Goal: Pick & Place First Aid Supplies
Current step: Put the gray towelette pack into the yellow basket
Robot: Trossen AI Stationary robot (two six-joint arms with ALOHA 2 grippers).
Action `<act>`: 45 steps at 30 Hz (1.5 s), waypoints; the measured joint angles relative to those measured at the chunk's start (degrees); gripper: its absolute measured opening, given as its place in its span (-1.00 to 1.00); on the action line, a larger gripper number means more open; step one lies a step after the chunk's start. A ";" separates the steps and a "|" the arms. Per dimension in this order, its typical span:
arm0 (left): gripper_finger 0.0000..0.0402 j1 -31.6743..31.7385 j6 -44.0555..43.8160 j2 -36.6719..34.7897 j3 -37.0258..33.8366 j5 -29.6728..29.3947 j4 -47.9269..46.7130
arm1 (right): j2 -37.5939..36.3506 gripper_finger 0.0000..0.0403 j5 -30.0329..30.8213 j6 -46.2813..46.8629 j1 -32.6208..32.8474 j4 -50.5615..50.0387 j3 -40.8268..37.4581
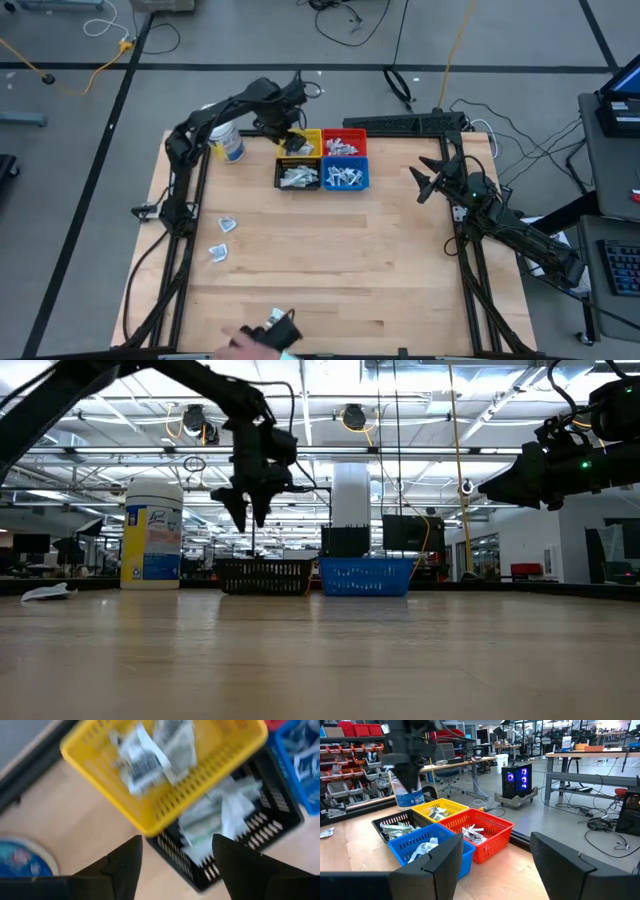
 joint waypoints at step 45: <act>0.24 -64.16 -63.71 -22.51 -36.93 -0.52 15.18 | -0.02 0.13 0.00 0.02 -0.01 0.02 0.01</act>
